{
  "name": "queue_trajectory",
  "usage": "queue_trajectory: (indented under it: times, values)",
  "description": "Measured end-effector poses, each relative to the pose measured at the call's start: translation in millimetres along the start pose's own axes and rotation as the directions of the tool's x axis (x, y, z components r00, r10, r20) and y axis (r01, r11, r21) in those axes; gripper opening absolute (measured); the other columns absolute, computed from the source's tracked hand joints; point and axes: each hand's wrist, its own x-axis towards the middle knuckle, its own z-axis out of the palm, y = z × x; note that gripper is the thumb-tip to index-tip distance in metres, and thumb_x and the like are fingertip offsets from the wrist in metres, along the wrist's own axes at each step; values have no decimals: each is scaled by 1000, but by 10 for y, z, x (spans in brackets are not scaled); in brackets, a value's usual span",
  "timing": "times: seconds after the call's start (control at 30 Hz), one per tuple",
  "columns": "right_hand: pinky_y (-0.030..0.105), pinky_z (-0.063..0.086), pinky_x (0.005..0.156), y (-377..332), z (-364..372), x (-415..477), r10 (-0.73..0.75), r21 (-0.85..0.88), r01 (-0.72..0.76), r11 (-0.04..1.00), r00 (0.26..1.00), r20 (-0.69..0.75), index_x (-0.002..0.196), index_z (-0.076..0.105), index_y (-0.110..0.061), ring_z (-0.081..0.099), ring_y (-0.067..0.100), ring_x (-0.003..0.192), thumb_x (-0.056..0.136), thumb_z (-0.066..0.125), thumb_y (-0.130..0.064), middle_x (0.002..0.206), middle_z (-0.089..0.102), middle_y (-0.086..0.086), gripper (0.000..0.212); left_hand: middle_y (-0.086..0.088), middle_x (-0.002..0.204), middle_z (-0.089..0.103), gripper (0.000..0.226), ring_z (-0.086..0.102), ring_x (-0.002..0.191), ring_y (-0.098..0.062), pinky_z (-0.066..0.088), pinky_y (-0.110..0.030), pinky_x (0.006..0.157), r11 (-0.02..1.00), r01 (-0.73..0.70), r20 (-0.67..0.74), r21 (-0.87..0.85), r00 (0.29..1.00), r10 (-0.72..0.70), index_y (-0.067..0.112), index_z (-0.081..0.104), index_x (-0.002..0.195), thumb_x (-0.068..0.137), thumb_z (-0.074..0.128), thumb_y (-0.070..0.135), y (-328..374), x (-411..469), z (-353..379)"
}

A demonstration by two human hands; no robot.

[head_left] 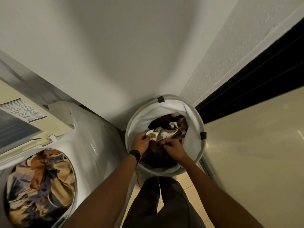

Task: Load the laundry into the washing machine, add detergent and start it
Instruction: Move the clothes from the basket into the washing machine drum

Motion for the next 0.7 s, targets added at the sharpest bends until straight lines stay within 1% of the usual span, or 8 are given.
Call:
queue_trajectory:
  times: [0.07, 0.13, 0.23, 0.33, 0.4, 0.5, 0.63, 0.7]
  values:
    - [29, 52, 95, -53, 15, 34, -102, -82, 95, 992, 991, -84, 112, 67, -17, 63, 17, 110, 81, 56, 10, 111, 67, -4, 42, -2, 111, 75, 24, 69, 105, -18, 57, -24, 85, 998, -61, 102, -8, 993, 61, 17, 73, 122, 105, 56, 19, 36, -48, -88]
    - [20, 45, 105, -189, 55, 75, -231, -103, 224, 969, 972, -52, 133, 57, -15, 53, 16, 128, 82, 61, 6, 133, 57, 2, 55, -3, 110, 76, 23, 70, 105, -19, 58, -31, 89, 993, -119, 158, 0, 980, 118, 17, 74, 120, 105, 57, 19, 99, -75, -167]
    - [26, 34, 118, -354, 46, 164, -359, -286, 350, 892, 933, 22, 152, 44, -25, 38, 14, 144, 90, 68, -24, 154, 39, 3, 67, -9, 104, 77, 19, 71, 98, -18, 57, -36, 89, 965, -240, 254, 107, 945, 207, 15, 76, 114, 103, 62, 20, 304, -123, -310]
    - [45, 47, 100, -491, -65, 198, -371, -432, 374, 821, 924, 94, 132, 63, -22, 61, 27, 117, 80, 66, -40, 130, 66, 3, 55, -4, 107, 78, 23, 72, 103, -16, 57, -29, 92, 934, -311, 396, 174, 891, 223, 17, 77, 116, 94, 75, 24, 524, -148, -480]
    - [40, 46, 85, -642, -186, 144, -409, -547, 367, 752, 911, 48, 111, 70, -21, 64, 30, 97, 75, 65, -49, 102, 74, -1, 46, -1, 109, 77, 25, 71, 104, -13, 56, -25, 92, 871, -410, 435, 270, 859, 269, 17, 77, 116, 91, 76, 15, 640, -187, -587]
    - [31, 38, 76, -841, -438, 30, -419, -607, 303, 734, 906, -55, 99, 72, -26, 56, 17, 92, 71, 82, -45, 85, 65, -16, 35, -3, 104, 74, 23, 69, 97, -19, 56, -32, 88, 794, -465, 384, 392, 867, 318, 15, 76, 101, 85, 73, -1, 798, -231, -676]
    - [20, 40, 65, -1044, -699, -164, -364, -448, 304, 841, 930, -52, 91, 75, -23, 59, 4, 74, 70, 92, -34, 74, 65, -15, 29, -5, 84, 61, 34, 59, 75, -21, 57, -47, 79, 762, -468, 260, 447, 883, 390, 23, 59, 76, 79, 70, -9, 981, -322, -697]
    - [25, 49, 65, -1126, -786, -266, -336, -290, 289, 912, 933, -127, 89, 74, -21, 66, 10, 71, 74, 91, -30, 78, 71, -4, 24, -3, 83, 59, 25, 55, 70, -15, 56, -35, 67, 748, -443, 250, 494, 897, 365, 18, 59, 82, 83, 74, -2, 1090, -415, -696]
